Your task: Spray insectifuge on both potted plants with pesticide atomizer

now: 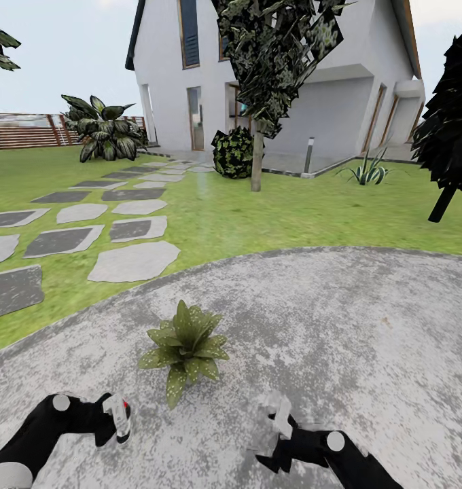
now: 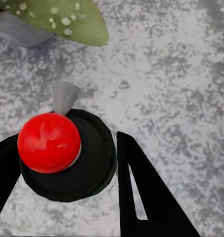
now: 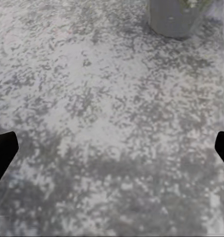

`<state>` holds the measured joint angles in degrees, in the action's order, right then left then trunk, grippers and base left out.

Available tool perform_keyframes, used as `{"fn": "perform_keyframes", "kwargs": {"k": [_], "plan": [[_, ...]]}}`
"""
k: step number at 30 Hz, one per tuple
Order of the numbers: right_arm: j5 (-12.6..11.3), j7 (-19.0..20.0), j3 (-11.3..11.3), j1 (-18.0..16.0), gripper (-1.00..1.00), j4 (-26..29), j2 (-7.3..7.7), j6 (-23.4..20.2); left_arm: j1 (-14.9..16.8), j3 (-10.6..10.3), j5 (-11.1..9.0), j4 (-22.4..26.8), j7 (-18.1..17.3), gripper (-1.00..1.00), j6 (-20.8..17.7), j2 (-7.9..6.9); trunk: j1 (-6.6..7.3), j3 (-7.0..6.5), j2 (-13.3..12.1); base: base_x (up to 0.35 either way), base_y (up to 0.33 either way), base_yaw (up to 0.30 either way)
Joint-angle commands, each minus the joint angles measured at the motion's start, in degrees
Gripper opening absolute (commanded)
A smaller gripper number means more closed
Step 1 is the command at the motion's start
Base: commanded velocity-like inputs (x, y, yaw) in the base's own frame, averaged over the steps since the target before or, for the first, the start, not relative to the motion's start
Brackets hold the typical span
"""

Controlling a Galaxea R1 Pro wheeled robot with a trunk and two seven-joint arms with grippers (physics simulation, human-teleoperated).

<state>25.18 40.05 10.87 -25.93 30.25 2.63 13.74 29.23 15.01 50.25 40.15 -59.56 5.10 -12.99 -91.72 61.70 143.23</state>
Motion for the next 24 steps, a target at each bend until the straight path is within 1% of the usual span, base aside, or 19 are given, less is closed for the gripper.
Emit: {"fn": "perform_keyframes", "kwargs": {"k": [1, 2, 3, 4, 5, 6, 7, 8, 9, 10, 11, 13, 14, 17, 20, 23, 24], "plan": [[0.3, -2.7, 0.1, 0.0, 1.0, -3.3, 0.86, 0.5, 0.0, 4.0, 0.5, -0.9, 1.3, -1.0, 0.6, 0.41, 0.02, 0.04, 0.0, 0.0, 0.0, 0.0], [-0.5, -8.3, -0.2, 0.0, 1.0, -9.5, 1.96, 1.1, 0.0, 11.3, 0.4, -3.6, 4.6, -1.0, 0.8, 1.0, 0.02, 0.04, 0.0, 0.0, 0.0, 0.0], [-1.7, -11.2, -0.6, 0.0, 1.0, -12.1, 2.33, 1.6, 0.0, 14.7, 0.3, -5.1, 6.7, -1.0, 0.9, 1.15, 0.02, 0.04, 0.0, 0.0, 0.0, 0.0], [-4.2, -15.3, -1.6, 0.0, 1.0, -15.6, 2.74, 2.6, 0.0, 19.0, 0.0, -7.5, 10.3, -1.0, 1.1, 1.27, 0.02, 0.04, 0.0, 0.0, 0.0, 0.0], [-7.2, -18.9, -2.5, 0.0, 1.0, -19.0, 2.95, 4.1, 0.0, 22.5, -0.6, -9.8, 14.0, -1.0, 1.3, 1.33, 0.02, 0.04, 0.0, 0.0, 0.0, 0.0], [-10.2, -22.1, -3.1, 0.1, 1.0, -22.0, 3.07, 6.3, 0.0, 25.3, -1.7, -12.2, 17.5, -1.0, 2.0, 1.36, 0.02, 0.04, 0.0, 0.0, 0.0, 0.0], [-12.0, -24.1, -3.3, 0.1, 1.0, -23.8, 3.12, 8.0, 0.0, 27.0, -2.7, -13.8, 19.7, -1.0, 3.1, 1.34, 0.02, 0.04, 0.0, 0.0, 0.0, 0.0], [-13.9, -26.3, -3.5, 0.1, 1.0, -25.3, 3.14, 10.0, -0.1, 28.7, -4.1, -15.4, 21.9, -1.0, 5.0, 1.36, 0.02, 0.04, 0.0, 0.0, 0.0, 0.0], [-16.5, -29.5, -3.6, 0.1, 1.0, -26.8, 2.96, 12.8, -0.7, 30.6, -6.1, -17.2, 25.2, -1.0, 7.8, 1.37, 0.02, 0.04, 0.0, 0.0, 0.0, 0.0], [-18.8, -32.9, -3.6, 0.1, 1.0, -27.6, 2.79, 14.6, -1.5, 31.7, -7.7, -18.2, 28.4, -1.0, 9.7, 1.38, 0.02, 0.04, 0.0, 0.0, 0.0, 0.0], [-20.8, -36.7, -3.7, 0.1, 1.0, -27.9, 2.67, 15.5, -2.2, 32.2, -9.1, -18.7, 31.2, -1.0, 10.9, 1.38, 0.02, 0.04, 0.0, 0.0, 0.0, 0.0], [-23.0, -42.3, -3.7, 0.1, 1.0, -28.0, 2.59, 16.2, -3.3, 32.6, -10.8, -19.5, 34.0, -1.0, 11.9, 1.39, 0.02, 0.04, 0.0, 0.0, 0.0, 0.0], [-23.6, -44.2, -3.7, 0.1, 1.0, -28.0, 2.57, 16.3, -3.9, 32.7, -11.3, -20.3, 34.7, -1.0, 12.1, 1.39, 0.02, 0.04, 0.0, 0.0, 0.0, 0.0], [-24.1, -46.0, -3.7, 0.1, 1.0, -28.0, 2.43, 16.5, -4.4, 32.8, -11.8, -21.3, 35.3, -1.0, 12.4, 1.39, 0.02, 0.04, 0.0, 0.0, 0.0, 0.0], [-24.3, -46.3, -3.7, -0.2, 1.0, -27.4, 2.41, 16.6, -3.8, 33.0, -12.4, -20.7, 35.1, -1.0, 13.0, 1.53, 0.02, 0.04, 0.0, 0.0, 0.0, 0.0], [-24.3, -46.2, -3.7, -0.2, 1.0, -26.4, 2.44, 16.6, -3.0, 33.0, -12.4, -20.1, 35.2, -1.0, 13.0, 1.55, 0.02, 0.04, 0.0, 0.0, 0.0, 0.0], [-24.3, -46.2, -3.8, -0.3, 1.0, -26.1, 2.1, 16.6, -3.3, 33.1, -12.8, -20.4, 35.4, -1.0, 13.2, 1.64, 0.02, 0.04, 0.0, 0.0, 0.0, 0.0]]}}
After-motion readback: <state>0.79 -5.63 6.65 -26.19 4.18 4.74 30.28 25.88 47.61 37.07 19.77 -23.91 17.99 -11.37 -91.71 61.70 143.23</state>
